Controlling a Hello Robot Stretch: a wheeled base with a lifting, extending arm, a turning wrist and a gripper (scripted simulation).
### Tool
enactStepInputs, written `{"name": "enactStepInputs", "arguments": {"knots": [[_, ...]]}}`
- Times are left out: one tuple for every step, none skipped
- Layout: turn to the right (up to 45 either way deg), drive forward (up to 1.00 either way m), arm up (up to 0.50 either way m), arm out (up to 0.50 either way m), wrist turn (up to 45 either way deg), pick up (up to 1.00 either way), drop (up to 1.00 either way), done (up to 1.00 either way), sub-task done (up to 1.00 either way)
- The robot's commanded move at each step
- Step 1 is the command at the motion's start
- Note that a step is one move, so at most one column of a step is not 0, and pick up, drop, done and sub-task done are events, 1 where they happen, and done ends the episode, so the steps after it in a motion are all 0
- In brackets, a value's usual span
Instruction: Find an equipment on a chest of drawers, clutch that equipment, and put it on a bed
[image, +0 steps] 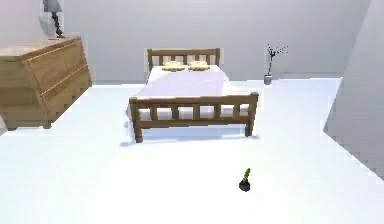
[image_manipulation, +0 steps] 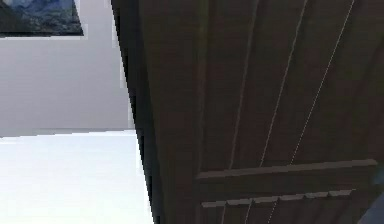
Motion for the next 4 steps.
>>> {"name": "enactStepInputs", "arguments": {"knots": [[0.0,0.2,0.0,0.0,0.0,0.0,0.0,0.0,0.0],[-3.0,0.0,0.0,0.0,0.0,0.0,0.0,0.0,0.0],[0.0,0.2,0.0,0.0,0.0,0.0,0.0,0.0,0.0],[-33.0,0.0,0.0,0.0,0.0,0.0,0.0,0.0,0.0]]}}
